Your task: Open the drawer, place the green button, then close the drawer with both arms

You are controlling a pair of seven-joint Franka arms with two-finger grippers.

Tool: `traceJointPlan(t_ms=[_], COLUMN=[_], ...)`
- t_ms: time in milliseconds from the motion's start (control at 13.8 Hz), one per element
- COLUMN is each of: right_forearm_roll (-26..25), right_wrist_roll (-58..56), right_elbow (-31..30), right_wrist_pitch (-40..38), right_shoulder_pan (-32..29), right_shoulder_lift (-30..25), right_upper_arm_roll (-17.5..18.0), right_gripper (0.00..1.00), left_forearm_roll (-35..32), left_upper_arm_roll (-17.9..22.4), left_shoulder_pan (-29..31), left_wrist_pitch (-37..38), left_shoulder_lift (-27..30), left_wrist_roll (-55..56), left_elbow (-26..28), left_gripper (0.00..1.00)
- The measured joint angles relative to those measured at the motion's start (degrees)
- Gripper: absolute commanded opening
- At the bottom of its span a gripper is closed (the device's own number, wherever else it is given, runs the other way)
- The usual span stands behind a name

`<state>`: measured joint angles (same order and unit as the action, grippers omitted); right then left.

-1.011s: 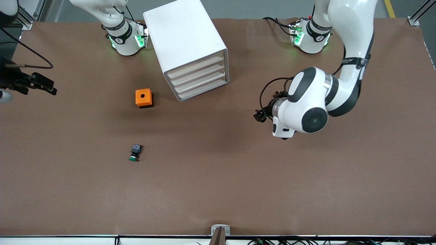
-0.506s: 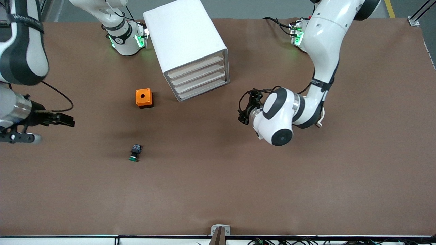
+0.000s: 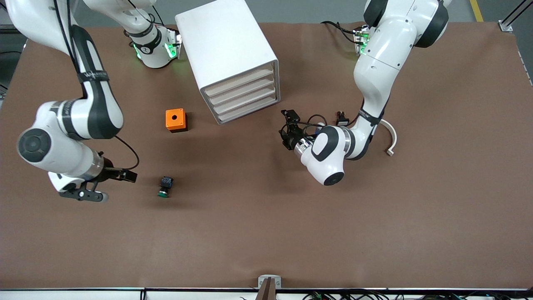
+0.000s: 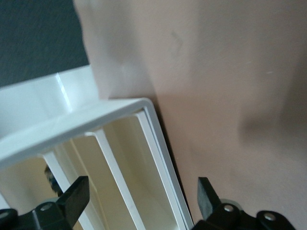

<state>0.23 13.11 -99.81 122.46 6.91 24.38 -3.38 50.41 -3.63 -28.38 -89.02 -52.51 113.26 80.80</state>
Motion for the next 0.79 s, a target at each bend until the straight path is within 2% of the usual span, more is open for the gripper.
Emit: traceJointPlan(t_ms=[144, 361, 578, 795], right_forearm_roll=[0.01, 0.02, 0.02, 0.02], right_wrist_roll=[2.8, 6.74, 7.48, 7.83], right_elbow=[-0.68, -1.99, -6.43, -8.06], right_wrist_pitch=[3.67, 9.46, 18.27, 21.29], right_shoulder_pan=[0.92, 3.2, 4.01, 4.13], right_shoulder_lift=[2.22, 4.64, 6.05, 7.98], right_upper_arm_roll=[0.05, 0.09, 0.09, 0.09], right_gripper=[1.0, 1.0, 1.0, 1.0], left_forearm_roll=[3.07, 4.5, 5.28, 7.06], left_upper_arm_roll=[-0.24, -2.86, -5.4, -5.86], left_shoulder_pan=[-0.15, -0.26, -0.44, -0.81], left_wrist_pitch=[0.19, 0.38, 0.38, 0.45], left_shoulder_lift=[-1.14, -2.19, -2.78, -3.68], left_wrist_roll=[2.34, 5.1, 6.31, 7.84], left_elbow=[-0.06, -0.11, -0.15, -0.15], left_gripper=[0.76, 0.62, 0.61, 0.61])
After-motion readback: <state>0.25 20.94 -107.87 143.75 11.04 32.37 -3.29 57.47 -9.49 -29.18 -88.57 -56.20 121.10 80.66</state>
